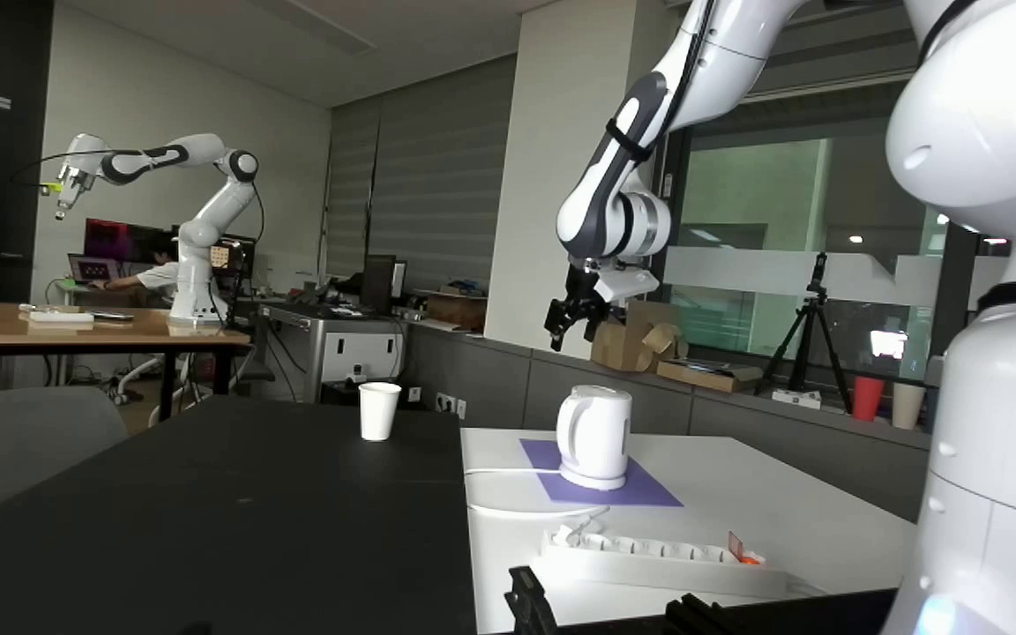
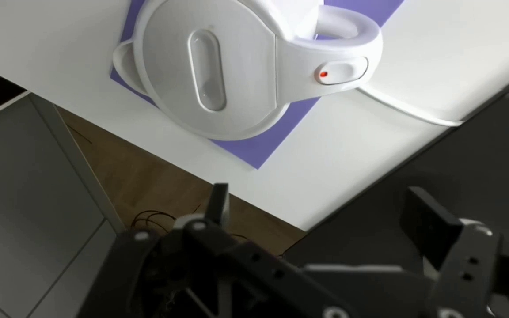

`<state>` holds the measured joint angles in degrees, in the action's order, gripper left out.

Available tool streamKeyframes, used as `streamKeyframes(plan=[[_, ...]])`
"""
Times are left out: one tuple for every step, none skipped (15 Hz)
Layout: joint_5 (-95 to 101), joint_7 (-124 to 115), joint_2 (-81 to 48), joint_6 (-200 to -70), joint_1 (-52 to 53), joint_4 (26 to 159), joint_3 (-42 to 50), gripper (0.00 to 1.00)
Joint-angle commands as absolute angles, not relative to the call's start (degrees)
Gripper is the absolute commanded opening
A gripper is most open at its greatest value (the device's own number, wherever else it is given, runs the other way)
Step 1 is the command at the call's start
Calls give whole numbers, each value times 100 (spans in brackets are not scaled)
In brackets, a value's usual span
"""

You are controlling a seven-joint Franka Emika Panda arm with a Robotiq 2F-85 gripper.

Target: Turn on the switch on the adapter

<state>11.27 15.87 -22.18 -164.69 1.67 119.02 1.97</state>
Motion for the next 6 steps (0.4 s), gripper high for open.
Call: streamKeyframes(plan=[[1239,1428,-2188,-16265,151,11787,195,100],[1246,1417,-2183,-16280,155,11795,203,100],[1200,1536,-2210,-16418,87,11892,119,100],[1200,1540,-2213,-16419,87,11894,116,100],[1200,1542,-2219,-16420,88,11900,112,100],[1200,1542,-2225,-16421,88,11903,108,100]])
